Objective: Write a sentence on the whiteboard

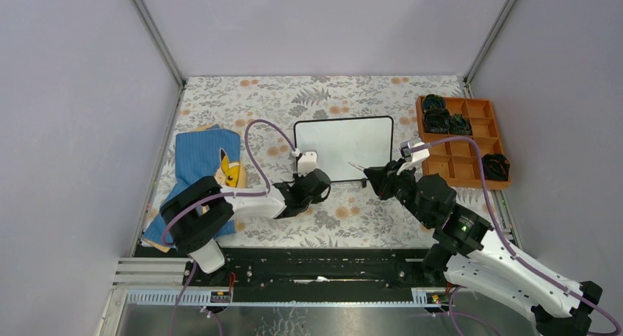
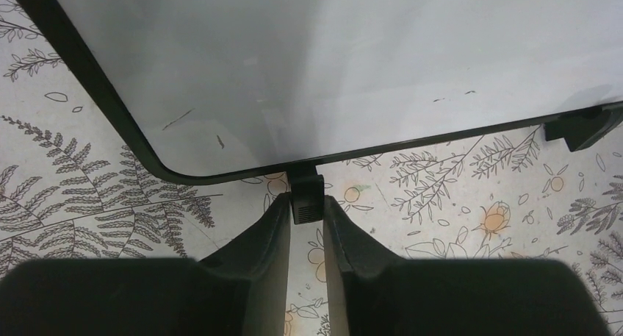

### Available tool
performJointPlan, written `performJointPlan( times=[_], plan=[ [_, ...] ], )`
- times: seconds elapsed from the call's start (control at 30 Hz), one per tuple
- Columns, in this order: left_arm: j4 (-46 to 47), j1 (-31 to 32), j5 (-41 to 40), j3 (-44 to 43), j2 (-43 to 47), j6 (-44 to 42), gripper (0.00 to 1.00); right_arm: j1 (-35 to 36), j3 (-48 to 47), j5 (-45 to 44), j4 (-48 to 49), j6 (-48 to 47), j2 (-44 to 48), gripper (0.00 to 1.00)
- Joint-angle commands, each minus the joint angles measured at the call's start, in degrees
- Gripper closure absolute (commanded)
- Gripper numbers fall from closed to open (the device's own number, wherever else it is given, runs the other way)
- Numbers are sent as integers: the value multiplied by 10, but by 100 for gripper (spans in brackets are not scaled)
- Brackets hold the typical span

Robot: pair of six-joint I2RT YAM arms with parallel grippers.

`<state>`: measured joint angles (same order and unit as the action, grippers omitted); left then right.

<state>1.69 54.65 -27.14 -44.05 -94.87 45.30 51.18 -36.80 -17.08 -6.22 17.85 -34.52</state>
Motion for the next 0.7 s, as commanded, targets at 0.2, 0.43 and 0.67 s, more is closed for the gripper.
performJointPlan(
  times=[0.2,0.43,0.67],
  plan=[
    [-7,12,-18,-6,31,13,60,3,-14,-14,10,6,11,100],
    [-47,12,-18,24,126,20,42,3,-19,-20,0,3,20,100],
    [-103,5,-35,12,265,-107,20,3,-24,-17,-2,-4,19,100]
  ],
)
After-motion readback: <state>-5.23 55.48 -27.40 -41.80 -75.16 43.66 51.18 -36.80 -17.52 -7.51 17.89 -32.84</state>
